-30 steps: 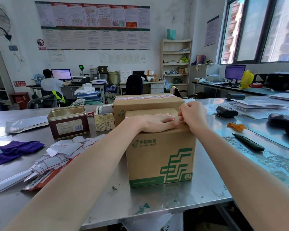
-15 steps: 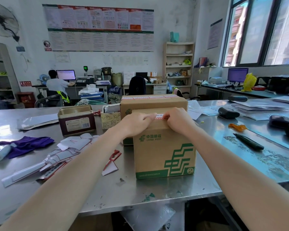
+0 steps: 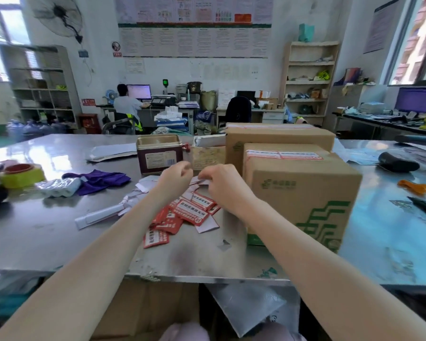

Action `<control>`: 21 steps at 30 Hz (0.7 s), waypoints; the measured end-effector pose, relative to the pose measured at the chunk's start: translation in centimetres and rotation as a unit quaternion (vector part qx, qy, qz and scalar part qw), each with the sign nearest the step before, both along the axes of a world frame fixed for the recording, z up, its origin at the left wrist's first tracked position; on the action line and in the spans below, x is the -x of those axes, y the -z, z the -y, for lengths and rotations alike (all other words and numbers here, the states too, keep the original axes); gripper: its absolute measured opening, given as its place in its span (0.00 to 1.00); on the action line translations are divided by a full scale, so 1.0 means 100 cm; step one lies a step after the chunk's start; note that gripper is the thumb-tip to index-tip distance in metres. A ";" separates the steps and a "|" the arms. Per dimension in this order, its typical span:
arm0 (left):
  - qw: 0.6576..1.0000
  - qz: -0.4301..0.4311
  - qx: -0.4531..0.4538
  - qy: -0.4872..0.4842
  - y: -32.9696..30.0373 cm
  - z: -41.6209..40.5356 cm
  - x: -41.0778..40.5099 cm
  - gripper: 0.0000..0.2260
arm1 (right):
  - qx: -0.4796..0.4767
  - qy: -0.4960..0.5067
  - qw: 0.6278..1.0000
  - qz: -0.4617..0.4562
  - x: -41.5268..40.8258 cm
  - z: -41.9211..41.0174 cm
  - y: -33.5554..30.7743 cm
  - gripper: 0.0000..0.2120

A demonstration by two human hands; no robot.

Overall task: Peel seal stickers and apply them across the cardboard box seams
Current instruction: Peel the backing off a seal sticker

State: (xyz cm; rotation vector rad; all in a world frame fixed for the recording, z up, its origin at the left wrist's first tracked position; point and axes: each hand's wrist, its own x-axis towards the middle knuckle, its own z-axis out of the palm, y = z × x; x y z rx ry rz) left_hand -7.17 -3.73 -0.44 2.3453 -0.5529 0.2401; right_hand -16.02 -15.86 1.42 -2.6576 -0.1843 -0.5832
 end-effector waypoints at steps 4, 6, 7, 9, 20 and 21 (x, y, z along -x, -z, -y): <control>0.996 -0.038 -0.084 -0.018 0.034 -0.030 -0.013 0.17 | 0.000 0.025 0.999 -0.030 -0.034 -0.014 0.047 0.14; 0.992 -0.064 -0.104 -0.027 0.051 -0.040 -0.020 0.18 | 0.029 0.050 0.996 -0.063 -0.051 -0.013 0.068 0.12; 0.991 -0.076 -0.108 -0.029 0.059 -0.043 -0.023 0.18 | 0.025 0.060 0.994 -0.088 -0.057 -0.012 0.077 0.12; 0.989 -0.087 -0.117 -0.032 0.070 -0.043 -0.026 0.18 | 0.010 0.068 0.986 -0.150 -0.062 -0.007 0.092 0.16; 0.994 -0.078 0.048 -0.052 0.094 -0.034 -0.039 0.08 | -0.063 0.044 0.996 -0.051 -0.099 0.005 0.131 0.28; 0.994 -0.072 0.072 -0.042 0.094 -0.035 -0.037 0.05 | -0.114 0.032 0.993 -0.026 -0.099 0.007 0.128 0.28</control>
